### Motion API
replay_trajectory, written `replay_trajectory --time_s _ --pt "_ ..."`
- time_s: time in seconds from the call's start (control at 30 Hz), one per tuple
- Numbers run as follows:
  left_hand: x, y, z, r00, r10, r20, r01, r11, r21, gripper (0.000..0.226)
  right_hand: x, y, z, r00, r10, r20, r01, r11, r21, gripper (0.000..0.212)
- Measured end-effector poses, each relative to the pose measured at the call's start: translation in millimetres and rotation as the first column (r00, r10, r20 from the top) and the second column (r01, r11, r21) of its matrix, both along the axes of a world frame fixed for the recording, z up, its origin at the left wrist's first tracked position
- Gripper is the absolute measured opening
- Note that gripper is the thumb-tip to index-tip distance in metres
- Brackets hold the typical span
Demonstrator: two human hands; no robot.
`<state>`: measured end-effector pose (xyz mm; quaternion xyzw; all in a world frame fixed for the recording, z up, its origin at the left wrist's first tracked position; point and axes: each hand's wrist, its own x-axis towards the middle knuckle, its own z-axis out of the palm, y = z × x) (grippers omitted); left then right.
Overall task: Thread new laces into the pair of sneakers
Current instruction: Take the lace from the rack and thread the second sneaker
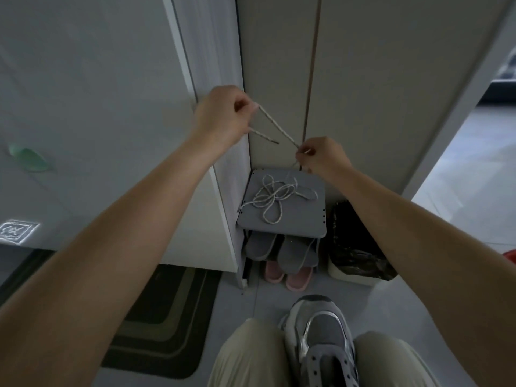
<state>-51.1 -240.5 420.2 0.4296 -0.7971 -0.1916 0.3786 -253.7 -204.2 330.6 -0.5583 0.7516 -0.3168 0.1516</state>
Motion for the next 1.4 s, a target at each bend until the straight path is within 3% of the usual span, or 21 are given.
replay_trajectory --time_s 0.17,0.27,0.47,0.67,0.87,1.0,1.13,1.2,1.27,1.33,1.4 --pt "50 24 3 0.989 0.113 -0.095 -0.122 0.988 -0.093 0.022 -21 25 -11 0.997 -0.067 -0.031 0.068 0.997 0.042 0.009" --pt "84 33 -3 0.971 0.158 -0.181 -0.168 0.985 -0.042 0.019 -34 41 -11 0.995 -0.094 -0.035 0.096 0.994 0.055 0.008" --pt "158 55 -18 0.946 0.248 -0.209 -0.26 0.965 -0.032 0.014 -55 83 -5 0.982 -0.164 -0.099 0.165 0.986 0.009 0.014" --pt "247 59 -39 0.869 0.454 -0.198 -0.417 0.886 0.201 0.019 -89 148 -4 0.952 -0.281 -0.118 0.281 0.96 -0.013 0.018" --pt "249 82 -61 0.799 0.567 -0.2 -0.468 0.796 0.384 0.018 -98 198 2 0.944 -0.329 0.02 0.329 0.944 -0.028 0.015" --pt "195 111 -65 0.898 0.419 -0.132 -0.345 0.858 0.379 0.016 -68 212 18 0.983 -0.182 0.026 0.183 0.982 -0.056 0.018" --pt "117 158 -57 0.993 0.119 -0.015 -0.109 0.945 0.307 0.012 -28 223 31 0.999 0.044 -0.011 -0.043 0.999 0.025 0.014" --pt "80 186 -52 0.997 -0.073 0.027 0.063 0.96 0.273 0.024 -9 227 35 0.991 0.128 -0.042 -0.126 0.99 0.056 0.009" --pt "48 209 -51 0.961 -0.224 0.16 0.191 0.962 0.198 0.039 10 231 40 0.976 0.21 -0.064 -0.205 0.976 0.08 0.01" --pt "21 223 -54 0.928 -0.287 0.237 0.256 0.954 0.155 0.046 25 237 45 0.963 0.265 -0.049 -0.261 0.962 0.077 0.012" --pt "5 229 -60 0.925 -0.312 0.216 0.285 0.947 0.15 0.038 34 243 49 0.958 0.287 -0.015 -0.286 0.957 0.048 0.015"
